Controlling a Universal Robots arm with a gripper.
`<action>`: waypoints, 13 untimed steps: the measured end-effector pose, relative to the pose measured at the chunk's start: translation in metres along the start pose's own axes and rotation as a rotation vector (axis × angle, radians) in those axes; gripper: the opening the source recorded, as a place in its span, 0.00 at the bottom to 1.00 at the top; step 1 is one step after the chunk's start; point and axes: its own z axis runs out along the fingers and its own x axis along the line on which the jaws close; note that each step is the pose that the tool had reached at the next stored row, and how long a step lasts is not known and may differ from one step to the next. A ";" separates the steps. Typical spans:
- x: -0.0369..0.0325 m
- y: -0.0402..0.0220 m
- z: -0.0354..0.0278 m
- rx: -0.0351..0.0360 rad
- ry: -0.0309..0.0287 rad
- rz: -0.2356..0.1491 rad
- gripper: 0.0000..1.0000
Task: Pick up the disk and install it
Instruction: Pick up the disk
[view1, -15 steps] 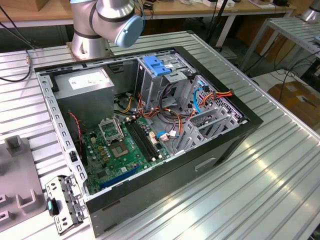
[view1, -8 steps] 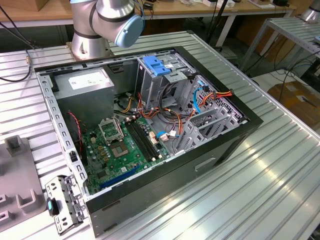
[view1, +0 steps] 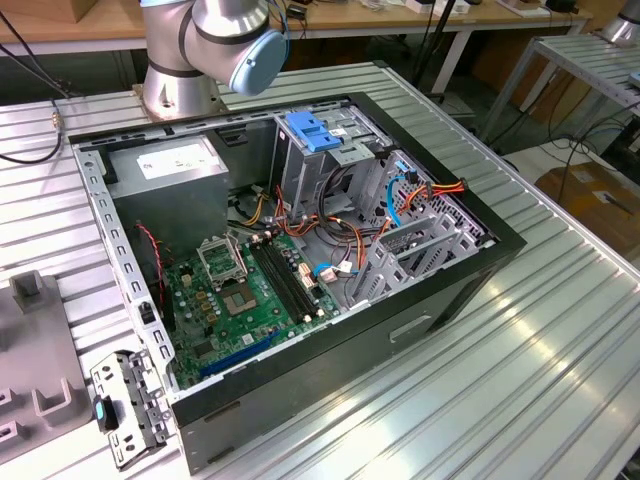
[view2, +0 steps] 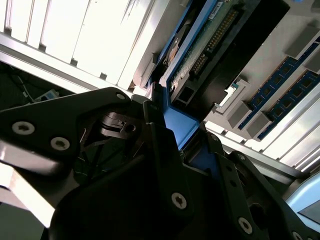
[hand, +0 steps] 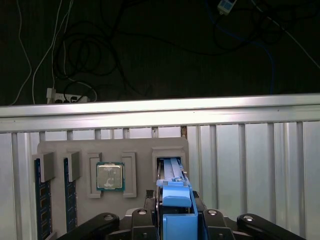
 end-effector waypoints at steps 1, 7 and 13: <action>0.0000 0.0000 0.0000 0.0000 0.0000 0.000 0.37; 0.0000 0.0000 0.0002 0.0002 -0.0001 0.000 0.37; 0.0000 0.0000 0.0003 0.0000 0.0000 0.000 0.37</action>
